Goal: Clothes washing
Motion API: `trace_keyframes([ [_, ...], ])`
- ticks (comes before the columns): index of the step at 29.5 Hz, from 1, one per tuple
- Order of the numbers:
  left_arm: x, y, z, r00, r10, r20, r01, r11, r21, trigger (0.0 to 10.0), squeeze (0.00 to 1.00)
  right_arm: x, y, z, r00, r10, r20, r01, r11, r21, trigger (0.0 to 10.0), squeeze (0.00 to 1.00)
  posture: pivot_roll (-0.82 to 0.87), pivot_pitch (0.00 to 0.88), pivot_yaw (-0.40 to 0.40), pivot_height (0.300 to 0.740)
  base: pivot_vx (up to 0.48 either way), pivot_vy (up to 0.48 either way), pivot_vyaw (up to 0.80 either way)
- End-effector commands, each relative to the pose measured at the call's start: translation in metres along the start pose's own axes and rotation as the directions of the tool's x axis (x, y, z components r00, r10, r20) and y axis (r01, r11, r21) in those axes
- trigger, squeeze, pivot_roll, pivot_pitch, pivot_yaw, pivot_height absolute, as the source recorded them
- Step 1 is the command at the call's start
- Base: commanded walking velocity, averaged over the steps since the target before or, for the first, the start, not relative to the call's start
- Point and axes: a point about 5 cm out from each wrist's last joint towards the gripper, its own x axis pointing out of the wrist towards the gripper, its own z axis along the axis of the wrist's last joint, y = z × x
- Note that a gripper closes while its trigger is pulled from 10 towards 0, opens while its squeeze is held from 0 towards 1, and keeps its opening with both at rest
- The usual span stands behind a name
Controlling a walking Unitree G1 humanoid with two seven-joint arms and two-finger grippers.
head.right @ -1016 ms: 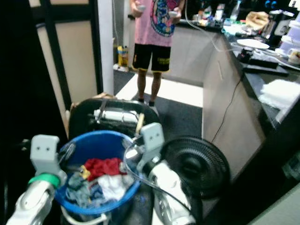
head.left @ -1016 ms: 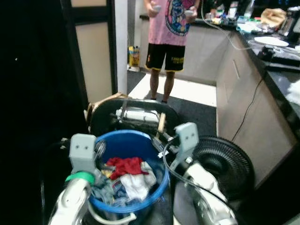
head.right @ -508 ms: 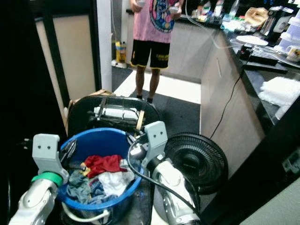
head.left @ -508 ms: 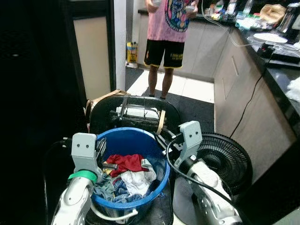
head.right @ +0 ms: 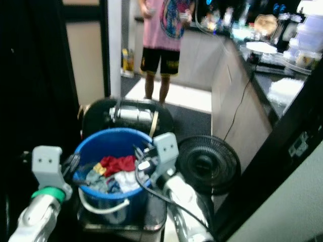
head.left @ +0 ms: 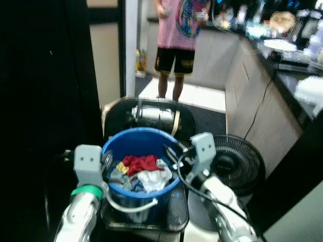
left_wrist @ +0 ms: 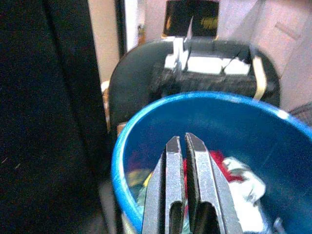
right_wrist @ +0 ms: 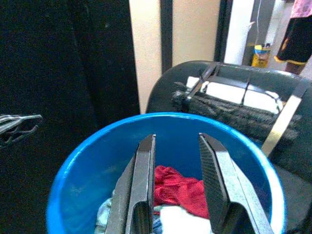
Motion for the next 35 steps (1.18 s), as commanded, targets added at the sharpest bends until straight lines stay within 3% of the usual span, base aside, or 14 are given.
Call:
trace_keyframes([
  [1, -0.0024, -0.0014, -0.0037, 1.000, -0.011, -0.014, 0.011, 1.000, -0.013, 10.0, 0.00, -0.0016, -0.0014, -0.0021, 1.000, -0.004, -0.009, 0.004, 1.000, 0.001, 10.0, 0.00, 0.00, 0.034, 0.004, 0.740, 0.000, 0.000, 0.00],
  [35, 0.0015, -0.0038, 0.0050, 0.999, -0.016, 0.045, 0.020, 0.996, -0.086, 10.0, 0.00, -0.0004, 0.0011, -0.0029, 1.000, 0.010, -0.018, -0.011, 0.999, -0.040, 10.0, 0.00, 0.00, 0.031, -0.001, 0.740, 0.000, 0.000, 0.00],
])
